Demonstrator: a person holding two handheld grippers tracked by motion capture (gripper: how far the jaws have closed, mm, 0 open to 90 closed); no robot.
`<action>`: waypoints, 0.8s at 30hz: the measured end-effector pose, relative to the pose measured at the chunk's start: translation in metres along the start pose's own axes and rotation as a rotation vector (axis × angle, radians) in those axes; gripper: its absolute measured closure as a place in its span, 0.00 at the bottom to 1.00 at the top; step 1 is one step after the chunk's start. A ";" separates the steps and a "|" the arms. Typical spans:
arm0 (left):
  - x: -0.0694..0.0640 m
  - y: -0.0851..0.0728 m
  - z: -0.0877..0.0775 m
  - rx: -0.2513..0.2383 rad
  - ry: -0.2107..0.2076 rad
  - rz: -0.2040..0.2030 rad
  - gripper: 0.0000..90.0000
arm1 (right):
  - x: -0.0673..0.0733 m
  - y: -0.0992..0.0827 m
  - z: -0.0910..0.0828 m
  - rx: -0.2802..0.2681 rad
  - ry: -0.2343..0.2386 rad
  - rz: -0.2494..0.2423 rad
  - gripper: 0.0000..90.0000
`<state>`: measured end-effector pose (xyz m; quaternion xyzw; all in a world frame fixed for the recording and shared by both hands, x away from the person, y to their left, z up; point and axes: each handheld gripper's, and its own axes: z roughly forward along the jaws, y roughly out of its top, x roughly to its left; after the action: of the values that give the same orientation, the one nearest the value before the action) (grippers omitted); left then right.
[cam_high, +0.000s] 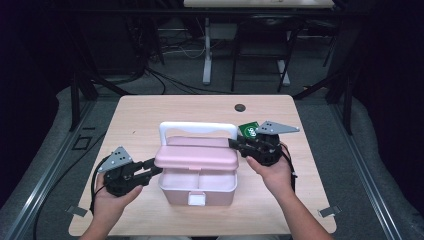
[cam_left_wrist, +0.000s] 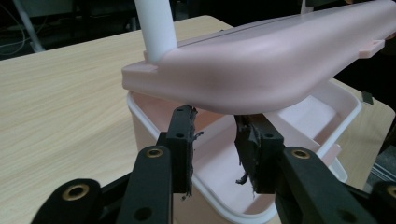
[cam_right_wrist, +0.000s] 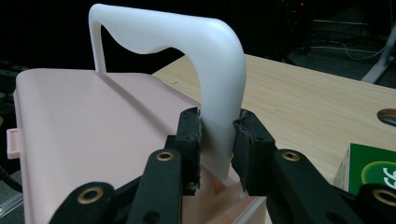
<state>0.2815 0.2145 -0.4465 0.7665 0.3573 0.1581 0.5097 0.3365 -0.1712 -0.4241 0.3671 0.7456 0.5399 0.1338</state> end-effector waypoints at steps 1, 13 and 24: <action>0.000 0.001 -0.001 -0.003 0.002 0.001 0.72 | 0.000 0.001 -0.001 0.005 -0.003 -0.001 0.79; 0.002 0.010 -0.001 -0.031 0.007 0.022 0.73 | -0.006 0.002 -0.009 -0.018 -0.036 0.008 0.76; 0.005 0.017 -0.001 -0.038 0.004 0.017 0.75 | -0.006 -0.004 -0.025 -0.034 -0.054 -0.005 0.78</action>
<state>0.2911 0.2149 -0.4311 0.7594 0.3487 0.1706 0.5222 0.3241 -0.1941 -0.4192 0.3772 0.7333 0.5422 0.1615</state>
